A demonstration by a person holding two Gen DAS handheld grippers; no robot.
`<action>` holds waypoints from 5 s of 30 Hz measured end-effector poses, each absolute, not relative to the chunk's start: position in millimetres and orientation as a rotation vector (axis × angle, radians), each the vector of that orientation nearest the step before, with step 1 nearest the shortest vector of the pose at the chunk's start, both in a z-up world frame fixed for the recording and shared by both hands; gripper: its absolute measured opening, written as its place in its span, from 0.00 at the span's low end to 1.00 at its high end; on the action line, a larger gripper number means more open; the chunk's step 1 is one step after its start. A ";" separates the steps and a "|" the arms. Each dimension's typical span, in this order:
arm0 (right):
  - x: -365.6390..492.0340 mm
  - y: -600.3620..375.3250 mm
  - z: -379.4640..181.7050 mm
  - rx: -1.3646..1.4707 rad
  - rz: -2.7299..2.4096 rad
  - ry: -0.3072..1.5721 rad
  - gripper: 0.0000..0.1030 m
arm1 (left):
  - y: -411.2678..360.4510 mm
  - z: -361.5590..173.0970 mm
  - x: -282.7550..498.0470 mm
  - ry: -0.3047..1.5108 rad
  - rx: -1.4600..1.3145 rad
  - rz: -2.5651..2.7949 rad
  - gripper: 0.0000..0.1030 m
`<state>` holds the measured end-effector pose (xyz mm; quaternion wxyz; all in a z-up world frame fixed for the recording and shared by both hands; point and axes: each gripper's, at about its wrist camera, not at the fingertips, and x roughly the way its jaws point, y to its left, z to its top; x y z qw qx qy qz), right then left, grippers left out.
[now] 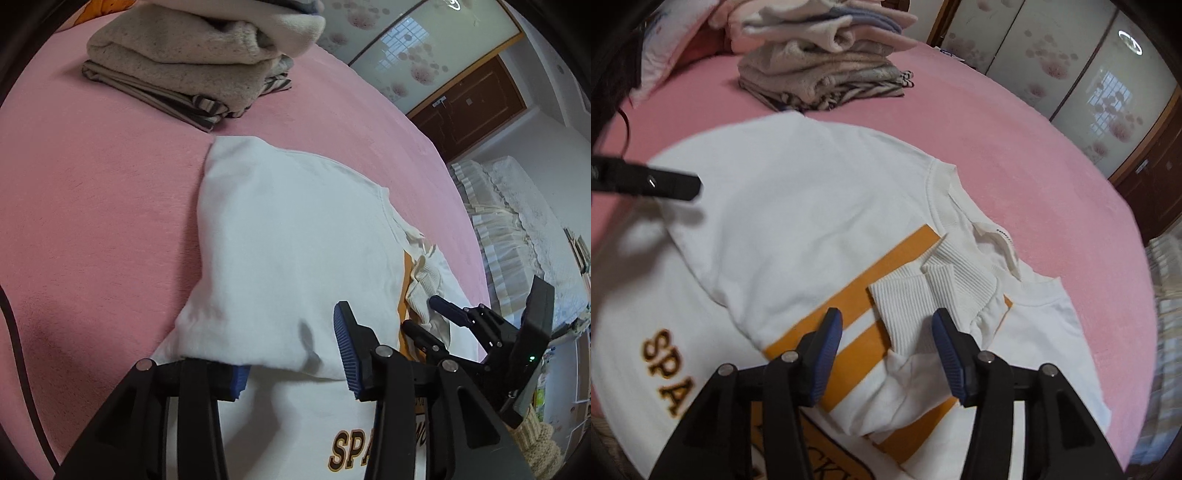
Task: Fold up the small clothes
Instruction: 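Grasp the sleeve cuff on the chest with the right tool and adjust it, then release the sleeve cuff and lift both tools off the sweatshirt, then move both tools to the sweatshirt hem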
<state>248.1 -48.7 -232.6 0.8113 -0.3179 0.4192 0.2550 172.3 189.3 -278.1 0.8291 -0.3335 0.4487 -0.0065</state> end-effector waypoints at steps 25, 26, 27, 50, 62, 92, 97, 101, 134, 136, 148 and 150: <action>232.9 -233.7 -164.2 0.037 0.138 0.835 0.06 | 190.5 -298.8 161.5 0.963 -0.827 0.055 0.39; 232.2 -241.5 -178.1 0.059 0.131 0.873 0.06 | 189.8 -300.1 160.9 0.967 -0.827 0.062 0.38; 232.3 -242.9 -188.8 0.082 0.131 0.904 0.07 | 190.9 -301.4 160.9 0.970 -0.834 0.067 0.38; 283.9 -273.2 -219.5 0.240 0.215 1.071 0.33 | 193.7 -304.0 152.0 0.969 -0.857 0.145 0.33; 290.8 -240.7 -205.9 -0.050 0.125 0.907 0.06 | 190.4 -304.5 154.6 0.976 -0.834 0.167 0.33; 238.9 -185.6 -186.5 -0.084 0.270 0.896 0.34 | 153.7 -246.9 238.0 0.956 -0.385 0.173 0.39; 244.4 -180.0 -205.3 -0.143 0.243 0.915 0.34 | 151.9 -286.1 269.3 1.051 -0.322 0.207 0.39; 249.2 -204.9 -225.0 -0.163 0.150 0.969 0.30 | 162.2 -295.1 275.5 1.069 -0.308 0.204 0.36; 22.1 -260.0 -54.7 -0.025 0.184 0.712 0.43 | 121.3 -101.4 32.2 0.761 -0.100 0.048 0.95; 10.6 -264.0 -55.7 -0.036 0.182 0.702 0.44 | 118.3 -111.3 20.6 0.781 -0.069 0.082 0.95; -9.7 -308.0 -125.2 -0.067 0.180 0.805 0.44 | 147.6 -196.5 -3.4 0.941 -0.133 0.066 0.95; -7.4 -316.3 -139.3 -0.068 0.173 0.819 0.44 | 156.0 -211.5 -2.6 0.968 -0.175 0.063 0.95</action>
